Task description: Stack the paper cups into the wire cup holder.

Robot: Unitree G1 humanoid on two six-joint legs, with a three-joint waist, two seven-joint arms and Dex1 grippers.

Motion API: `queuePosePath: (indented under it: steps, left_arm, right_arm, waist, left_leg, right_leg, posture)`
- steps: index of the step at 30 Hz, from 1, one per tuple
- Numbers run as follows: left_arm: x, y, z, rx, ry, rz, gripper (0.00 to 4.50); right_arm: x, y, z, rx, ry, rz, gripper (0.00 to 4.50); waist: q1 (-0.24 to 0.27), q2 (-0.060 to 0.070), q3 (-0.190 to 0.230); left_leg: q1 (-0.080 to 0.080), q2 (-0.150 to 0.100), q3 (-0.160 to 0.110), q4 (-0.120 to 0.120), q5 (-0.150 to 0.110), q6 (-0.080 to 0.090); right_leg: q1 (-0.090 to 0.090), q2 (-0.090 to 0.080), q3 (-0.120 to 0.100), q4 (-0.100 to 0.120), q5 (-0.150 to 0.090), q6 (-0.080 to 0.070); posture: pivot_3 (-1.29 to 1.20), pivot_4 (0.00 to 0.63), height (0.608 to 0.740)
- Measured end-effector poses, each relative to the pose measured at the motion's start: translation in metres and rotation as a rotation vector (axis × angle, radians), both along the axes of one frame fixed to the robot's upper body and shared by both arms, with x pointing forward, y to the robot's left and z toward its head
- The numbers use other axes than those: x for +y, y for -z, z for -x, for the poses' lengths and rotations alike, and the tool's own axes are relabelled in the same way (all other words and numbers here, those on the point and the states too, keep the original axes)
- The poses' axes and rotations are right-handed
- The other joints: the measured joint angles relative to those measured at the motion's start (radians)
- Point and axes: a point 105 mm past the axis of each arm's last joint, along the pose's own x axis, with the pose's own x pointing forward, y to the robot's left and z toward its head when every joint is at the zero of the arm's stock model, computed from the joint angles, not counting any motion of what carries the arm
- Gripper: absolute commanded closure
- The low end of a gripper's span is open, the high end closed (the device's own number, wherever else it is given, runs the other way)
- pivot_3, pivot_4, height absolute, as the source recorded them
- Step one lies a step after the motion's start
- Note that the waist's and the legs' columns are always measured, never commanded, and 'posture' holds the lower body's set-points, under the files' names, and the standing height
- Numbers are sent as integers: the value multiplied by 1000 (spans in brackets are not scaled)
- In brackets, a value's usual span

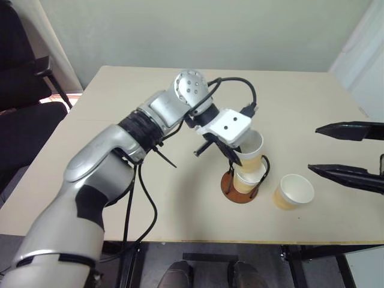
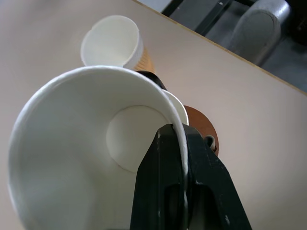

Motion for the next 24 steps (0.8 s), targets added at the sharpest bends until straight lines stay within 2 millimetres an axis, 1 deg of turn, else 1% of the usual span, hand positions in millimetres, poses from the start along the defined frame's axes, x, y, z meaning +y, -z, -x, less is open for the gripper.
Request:
queuePosePath:
  steps: [5,6,9,12,15,18,19,24]
  left_arm:
    - [-7,8,3,-13,35,-21,4467]
    - [-8,9,3,-18,39,-24,4285]
    - [-13,14,2,-40,54,-42,3536]
    - [-15,14,3,-50,65,-41,2494]
    - [-17,5,3,-37,49,0,1399]
    - [-18,-6,3,-11,26,43,273]
    - [-18,-10,3,3,17,59,18]
    - [-16,-41,7,76,-27,166,18]
  right_arm:
    - [2,6,1,14,20,4,1204]
    - [1,7,1,18,26,5,1204]
    - [-1,10,-3,26,67,10,1204]
    - [-4,9,-7,21,110,19,1204]
    - [-10,16,-15,66,172,29,1204]
    - [-19,22,-22,96,272,90,1204]
    - [-22,23,-23,97,294,105,1204]
    - [-26,30,-29,109,320,133,1204]
  waist:
    - [2,0,0]
    - [3,1,0]
    - [3,1,-1]
    - [4,1,0]
    - [5,1,-1]
    - [5,2,-1]
    - [5,2,-1]
    - [5,2,-1]
  left_leg:
    - [-2,0,0,6,-5,2]
    - [-2,0,0,8,-5,2]
    - [-3,0,1,11,-7,4]
    - [-2,0,1,11,-8,4]
    - [-2,0,2,10,-8,4]
    - [-2,0,2,10,-8,3]
    - [-2,0,2,10,-8,3]
    - [-2,0,2,10,-8,4]
  right_leg:
    - [0,0,0,0,-2,3]
    - [0,0,0,0,-2,4]
    - [2,0,1,0,-3,5]
    - [2,0,1,0,-3,5]
    - [2,0,1,1,-3,6]
    - [2,0,1,1,-3,6]
    - [2,0,1,0,-3,6]
    - [2,0,1,0,-4,7]
  posture:
    - [0,150,740]
    - [0,150,740]
    - [0,150,740]
    - [0,150,740]
    - [0,150,740]
    - [0,150,740]
    - [0,150,740]
    - [0,150,740]
